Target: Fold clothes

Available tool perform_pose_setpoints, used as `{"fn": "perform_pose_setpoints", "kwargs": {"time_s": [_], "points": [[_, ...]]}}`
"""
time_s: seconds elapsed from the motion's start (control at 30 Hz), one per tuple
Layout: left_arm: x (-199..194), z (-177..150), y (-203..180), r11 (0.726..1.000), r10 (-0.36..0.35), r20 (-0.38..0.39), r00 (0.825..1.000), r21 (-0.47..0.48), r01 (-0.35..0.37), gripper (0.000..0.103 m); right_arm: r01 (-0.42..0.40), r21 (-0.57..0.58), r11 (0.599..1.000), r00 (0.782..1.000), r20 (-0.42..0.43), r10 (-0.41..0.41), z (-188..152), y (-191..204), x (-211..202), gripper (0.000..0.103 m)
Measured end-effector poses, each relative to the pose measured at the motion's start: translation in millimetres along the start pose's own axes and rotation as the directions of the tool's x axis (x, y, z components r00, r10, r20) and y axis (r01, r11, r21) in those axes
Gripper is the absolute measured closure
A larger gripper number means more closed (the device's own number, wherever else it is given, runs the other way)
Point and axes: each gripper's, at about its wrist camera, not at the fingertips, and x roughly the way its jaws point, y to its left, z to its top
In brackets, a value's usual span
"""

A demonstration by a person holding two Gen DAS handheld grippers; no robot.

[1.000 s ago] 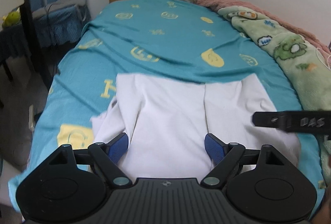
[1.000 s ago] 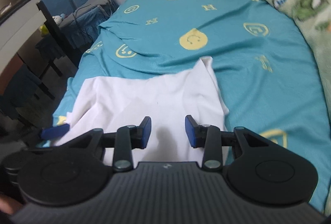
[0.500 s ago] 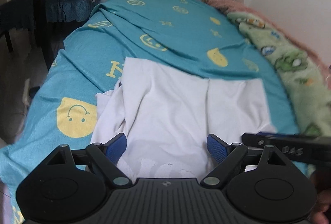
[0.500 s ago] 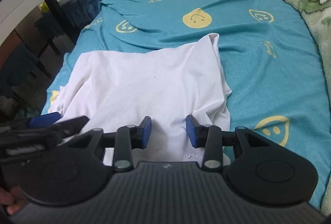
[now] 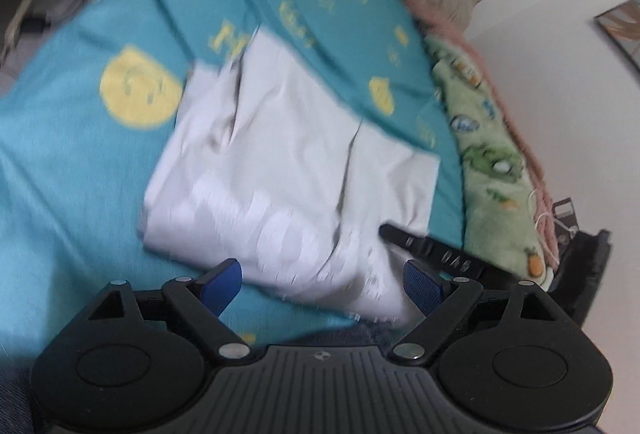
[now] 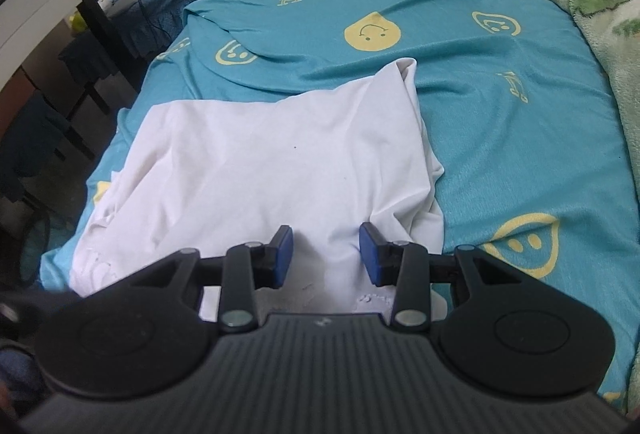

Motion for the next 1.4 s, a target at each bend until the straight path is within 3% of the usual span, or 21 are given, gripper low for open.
{"fn": "perform_pose_setpoints", "kwargs": {"time_s": [0.2, 0.37, 0.43, 0.53, 0.6, 0.7, 0.87, 0.93, 1.03, 1.1, 1.13, 1.17, 1.23, 1.3, 1.33, 1.4], "points": [[27.9, 7.3, 26.1, 0.986, 0.007, -0.038, 0.999, -0.166, -0.013, 0.014, 0.009, 0.003, 1.000, 1.000, -0.005, -0.009, 0.7, 0.3, 2.9, 0.064], [29.3, 13.1, 65.2, 0.898, -0.115, 0.084, 0.990, -0.417, 0.139, 0.016, 0.012, 0.000, 1.000, 1.000, -0.004, -0.012, -1.4, -0.6, 4.8, 0.065], [29.0, 13.5, 71.6, 0.875, -0.139, 0.114, 0.984, -0.450, 0.176, 0.023, 0.013, 0.000, 1.000, 1.000, -0.004, -0.013, -1.6, -0.9, 4.7, 0.065], [25.0, 12.9, 64.4, 0.896, -0.148, 0.148, 0.978, -0.399, 0.196, 0.035, 0.019, -0.003, 1.000, 1.000, -0.003, -0.019, -1.6, 0.0, 4.9, 0.065], [22.2, 12.4, 56.3, 0.913, -0.171, 0.171, 0.970, -0.343, 0.222, 0.037, 0.023, -0.005, 1.000, 1.000, -0.002, -0.023, -2.0, 0.6, 5.3, 0.065], [28.0, 14.6, 48.4, 0.930, -0.145, 0.147, 0.978, -0.318, 0.186, 0.034, 0.026, -0.007, 1.000, 1.000, 0.001, -0.026, -2.4, 1.0, 5.8, 0.065], [39.9, 13.4, 54.4, 0.918, -0.115, 0.114, 0.987, -0.368, 0.149, 0.039, 0.024, 0.004, 1.000, 1.000, 0.009, -0.024, -1.3, 0.8, 1.5, 0.064], [41.3, 12.1, 53.6, 0.924, -0.099, 0.120, 0.988, -0.358, 0.136, 0.058, -0.007, 0.055, 0.998, 0.999, 0.035, 0.005, 0.5, -3.6, -9.7, 0.063], [41.0, 11.4, 50.1, 0.934, -0.078, 0.127, 0.989, -0.336, 0.117, 0.067, -0.084, 0.153, 0.985, 0.994, 0.083, 0.072, 3.1, -12.6, -30.2, 0.061], [38.8, 10.9, 48.8, 0.936, -0.080, 0.136, 0.987, -0.330, 0.121, 0.071, -0.201, 0.262, 0.944, 0.978, 0.099, 0.181, 1.0, -20.8, -40.6, 0.042], [37.7, 10.6, 48.2, 0.937, -0.081, 0.141, 0.987, -0.327, 0.123, 0.073, -0.282, 0.336, 0.899, 0.959, 0.101, 0.264, -3.1, -25.7, -41.4, 0.022], [36.6, 10.3, 47.6, 0.938, -0.082, 0.146, 0.986, -0.324, 0.125, 0.074, -0.357, 0.407, 0.841, 0.933, 0.109, 0.344, -7.2, -30.5, -42.1, 0.013], [34.3, 9.8, 46.3, 0.939, -0.083, 0.155, 0.984, -0.318, 0.129, 0.077, -0.453, 0.535, 0.713, 0.873, 0.104, 0.476, -18.3, -36.9, -36.0, 0.015], [31.7, 9.6, 45.8, 0.939, -0.092, 0.166, 0.982, -0.315, 0.141, 0.078, -0.495, 0.645, 0.582, 0.807, 0.092, 0.584, -31.3, -40.7, -25.5, 0.015], [30.4, 9.7, 45.7, 0.938, -0.098, 0.172, 0.980, -0.313, 0.149, 0.078, -0.491, 0.680, 0.545, 0.789, 0.080, 0.610, -38.4, -39.7, -20.6, 0.014], [27.8, 9.9, 45.5, 0.937, -0.112, 0.186, 0.976, -0.309, 0.166, 0.079, -0.474, 0.714, 0.516, 0.769, 0.050, 0.637, -49.5, -33.4, -12.6, 0.014]]}}
